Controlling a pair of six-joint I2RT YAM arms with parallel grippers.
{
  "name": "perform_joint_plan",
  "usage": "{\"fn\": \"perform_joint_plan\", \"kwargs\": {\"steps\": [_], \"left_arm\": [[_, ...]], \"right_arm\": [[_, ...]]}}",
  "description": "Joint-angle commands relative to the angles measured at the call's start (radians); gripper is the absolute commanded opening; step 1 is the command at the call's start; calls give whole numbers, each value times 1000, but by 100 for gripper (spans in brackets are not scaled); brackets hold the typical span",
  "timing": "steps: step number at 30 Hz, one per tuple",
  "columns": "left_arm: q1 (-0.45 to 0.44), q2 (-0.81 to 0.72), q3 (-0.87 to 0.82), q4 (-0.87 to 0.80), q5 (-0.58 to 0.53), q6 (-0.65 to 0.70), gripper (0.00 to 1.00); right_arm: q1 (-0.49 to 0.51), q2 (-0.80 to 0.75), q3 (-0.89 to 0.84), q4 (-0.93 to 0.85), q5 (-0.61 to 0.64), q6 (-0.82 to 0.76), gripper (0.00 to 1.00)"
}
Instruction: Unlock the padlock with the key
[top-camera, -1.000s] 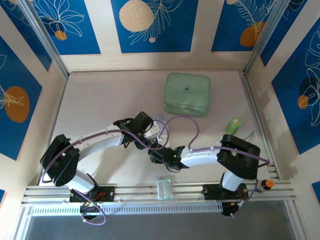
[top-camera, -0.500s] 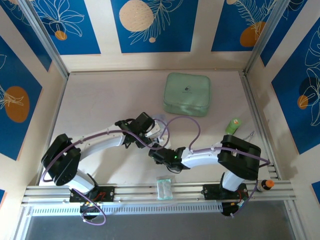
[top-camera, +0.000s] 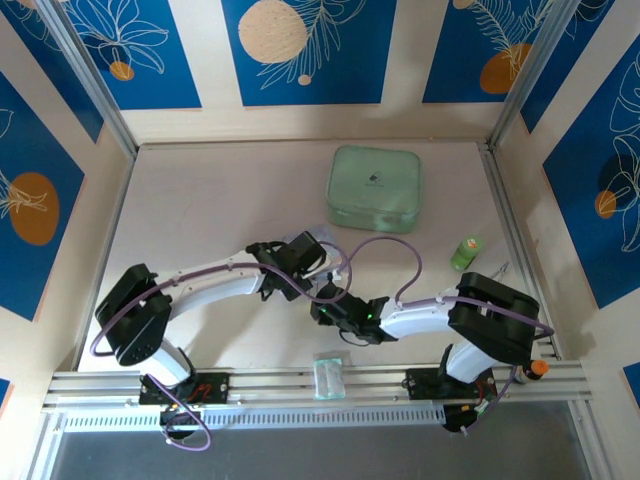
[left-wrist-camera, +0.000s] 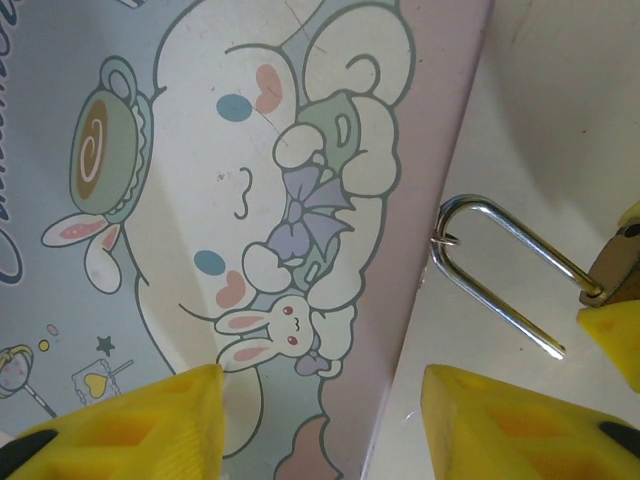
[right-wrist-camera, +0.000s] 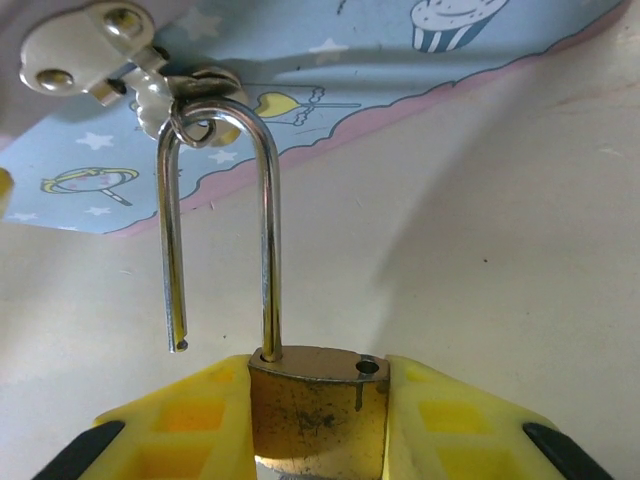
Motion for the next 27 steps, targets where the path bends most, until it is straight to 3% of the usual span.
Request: {"fn": "perform_joint_plan", "kwargs": {"steps": [1, 6, 12, 19, 27], "left_arm": [[-27, 37, -15, -131, 125, -49, 51], [-50, 51, 4, -126, 75, -21, 56], [-72, 147, 20, -173, -32, 4, 62], [-72, 153, 4, -139, 1, 13, 54], [-73, 161, -6, -121, 25, 38, 51]], "right_arm": [[-42, 24, -65, -76, -4, 57, 26], [-109, 32, -138, 123, -112, 114, 25], [-110, 50, -131, 150, -99, 143, 25], [-119, 82, -161, 283, -107, 212, 24], [-122, 130, -141, 371, -89, 294, 22]]}}
